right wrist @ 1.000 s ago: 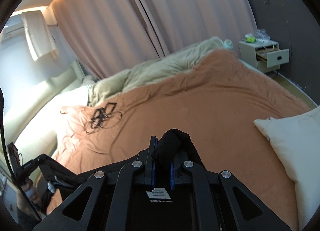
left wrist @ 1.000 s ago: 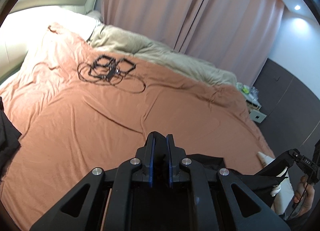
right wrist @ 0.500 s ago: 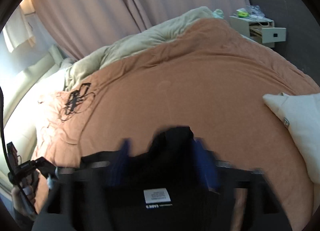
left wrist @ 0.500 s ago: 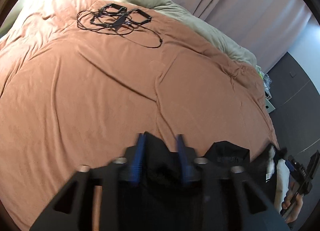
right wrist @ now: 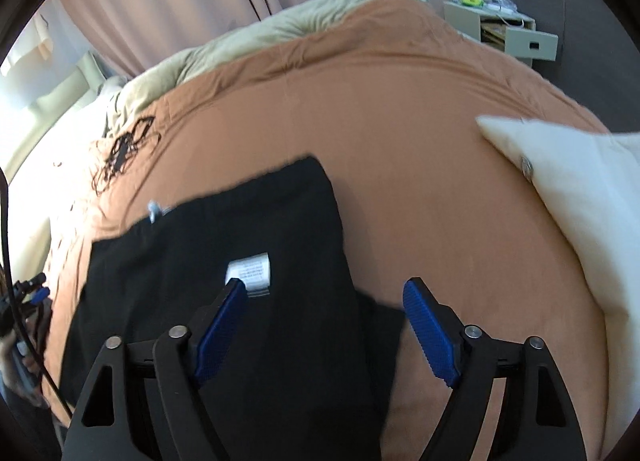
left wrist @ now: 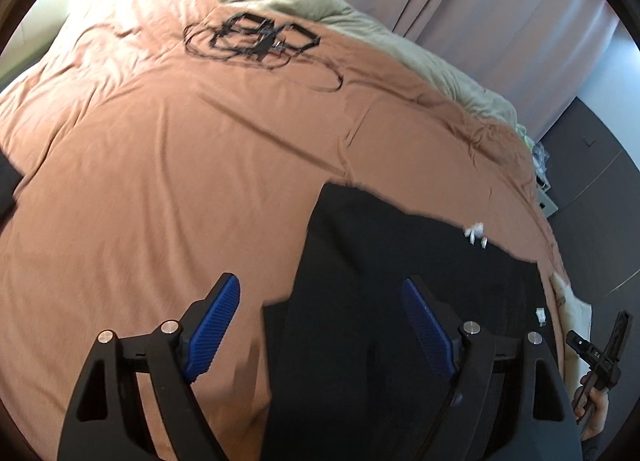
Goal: Fold large clothes
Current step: 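Lower the hem onto the collar and open both grippers, then grasp the side edge of the folded shirt with both grippers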
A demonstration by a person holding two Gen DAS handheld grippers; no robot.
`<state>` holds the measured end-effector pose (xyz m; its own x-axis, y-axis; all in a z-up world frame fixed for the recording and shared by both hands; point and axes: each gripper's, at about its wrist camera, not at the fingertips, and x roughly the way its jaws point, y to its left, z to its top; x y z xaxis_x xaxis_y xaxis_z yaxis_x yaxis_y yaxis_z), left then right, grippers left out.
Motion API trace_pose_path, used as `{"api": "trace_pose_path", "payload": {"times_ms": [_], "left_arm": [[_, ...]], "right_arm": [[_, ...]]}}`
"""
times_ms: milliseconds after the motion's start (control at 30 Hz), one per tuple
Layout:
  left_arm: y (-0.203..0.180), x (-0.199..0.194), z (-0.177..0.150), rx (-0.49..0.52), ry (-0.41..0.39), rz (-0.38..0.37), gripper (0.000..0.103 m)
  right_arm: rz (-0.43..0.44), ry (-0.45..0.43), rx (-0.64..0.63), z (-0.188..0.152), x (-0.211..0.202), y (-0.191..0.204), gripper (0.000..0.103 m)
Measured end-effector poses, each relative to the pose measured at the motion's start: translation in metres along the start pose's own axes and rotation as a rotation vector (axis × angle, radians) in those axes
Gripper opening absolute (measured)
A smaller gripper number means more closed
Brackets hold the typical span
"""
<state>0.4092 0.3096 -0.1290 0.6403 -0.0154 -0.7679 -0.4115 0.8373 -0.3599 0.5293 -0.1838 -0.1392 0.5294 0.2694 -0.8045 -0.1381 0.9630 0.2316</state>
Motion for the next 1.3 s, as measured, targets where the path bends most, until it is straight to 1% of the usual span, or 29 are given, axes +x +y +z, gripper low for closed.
{"api": "trace_pose_path", "payload": {"times_ms": [67, 100, 133, 167, 267, 333, 367, 400, 433, 467, 500, 533, 600, 700, 800, 833, 900, 933, 967, 1000, 1033, 1100, 1200, 1267, 1300], "left_arm": [[0.003, -0.002, -0.016, 0.014, 0.02, 0.012, 0.084], [0.005, -0.003, -0.024, 0.022, 0.029, 0.02, 0.081], [0.007, -0.003, -0.033, 0.026, 0.044, 0.028, 0.074], [0.01, -0.003, -0.04, 0.023, 0.058, 0.031, 0.07], [0.02, -0.003, -0.063, -0.003, 0.099, 0.033, 0.064], [0.022, -0.002, -0.077, -0.01, 0.128, 0.021, 0.051], [0.023, -0.002, -0.082, -0.013, 0.139, 0.009, 0.048], [0.024, -0.003, -0.087, -0.015, 0.145, -0.001, 0.042], [0.023, -0.003, -0.091, -0.011, 0.15, -0.008, 0.033], [0.021, -0.002, -0.094, -0.005, 0.158, -0.017, 0.029], [0.019, -0.002, -0.097, 0.001, 0.161, -0.017, 0.028], [0.017, -0.003, -0.098, 0.005, 0.158, -0.015, 0.025], [0.014, -0.006, -0.1, 0.008, 0.154, -0.027, 0.023], [0.015, -0.009, -0.101, 0.023, 0.148, -0.028, 0.023], [0.02, -0.01, -0.105, 0.016, 0.154, 0.006, 0.023], [0.023, -0.013, -0.107, 0.001, 0.153, 0.0, 0.023], [0.03, -0.017, -0.109, -0.034, 0.151, -0.035, 0.023], [0.033, -0.018, -0.11, -0.045, 0.155, -0.039, 0.025], [0.037, -0.02, -0.113, -0.056, 0.154, -0.037, 0.028], [0.04, -0.023, -0.115, -0.068, 0.147, -0.033, 0.038], [0.042, -0.025, -0.117, -0.075, 0.142, -0.034, 0.055], [0.044, -0.028, -0.122, -0.101, 0.13, -0.048, 0.074], [0.048, -0.029, -0.127, -0.137, 0.122, -0.088, 0.074], [0.049, -0.027, -0.131, -0.157, 0.128, -0.118, 0.074], [0.049, -0.026, -0.133, -0.164, 0.131, -0.134, 0.074]], "right_arm": [[0.009, 0.028, -0.002, -0.014, 0.0, -0.003, 0.07], [0.011, 0.043, 0.0, -0.022, 0.0, -0.005, 0.069], [0.011, 0.053, 0.002, -0.028, 0.002, -0.007, 0.068], [0.008, 0.066, 0.007, -0.035, 0.002, -0.009, 0.066], [0.026, 0.107, 0.044, -0.054, 0.006, -0.019, 0.059], [0.051, 0.126, 0.063, -0.064, 0.005, -0.024, 0.057], [0.068, 0.129, 0.067, -0.068, 0.004, -0.025, 0.054], [0.089, 0.129, 0.069, -0.071, 0.003, -0.026, 0.049], [0.105, 0.125, 0.068, -0.074, 0.001, -0.026, 0.037], [0.105, 0.114, 0.062, -0.077, -0.001, -0.026, 0.02], [0.104, 0.103, 0.061, -0.078, -0.003, -0.027, 0.014], [0.119, 0.093, 0.078, -0.08, -0.005, -0.031, 0.01], [0.129, 0.07, 0.101, -0.084, -0.012, -0.034, 0.007], [0.091, 0.049, 0.093, -0.09, -0.016, -0.029, 0.006], [0.056, 0.06, 0.109, -0.094, -0.013, -0.028, 0.006], [0.03, 0.067, 0.113, -0.093, -0.012, -0.026, 0.008], [-0.032, 0.073, 0.107, -0.092, -0.017, -0.022, 0.012], [-0.065, 0.067, 0.106, -0.091, -0.022, -0.019, 0.019], [-0.086, 0.054, 0.104, -0.089, -0.029, -0.016, 0.023], [-0.102, 0.042, 0.097, -0.088, -0.036, -0.014, 0.024], [-0.112, 0.025, 0.084, -0.087, -0.044, -0.008, 0.024], [-0.109, -0.001, 0.055, -0.088, -0.059, -0.001, 0.024], [-0.073, -0.016, 0.017, -0.09, -0.073, 0.02, 0.025], [-0.04, -0.014, -0.005, -0.094, -0.078, 0.037, 0.029], [-0.018, -0.008, -0.019, -0.095, -0.079, 0.049, 0.03]]}}
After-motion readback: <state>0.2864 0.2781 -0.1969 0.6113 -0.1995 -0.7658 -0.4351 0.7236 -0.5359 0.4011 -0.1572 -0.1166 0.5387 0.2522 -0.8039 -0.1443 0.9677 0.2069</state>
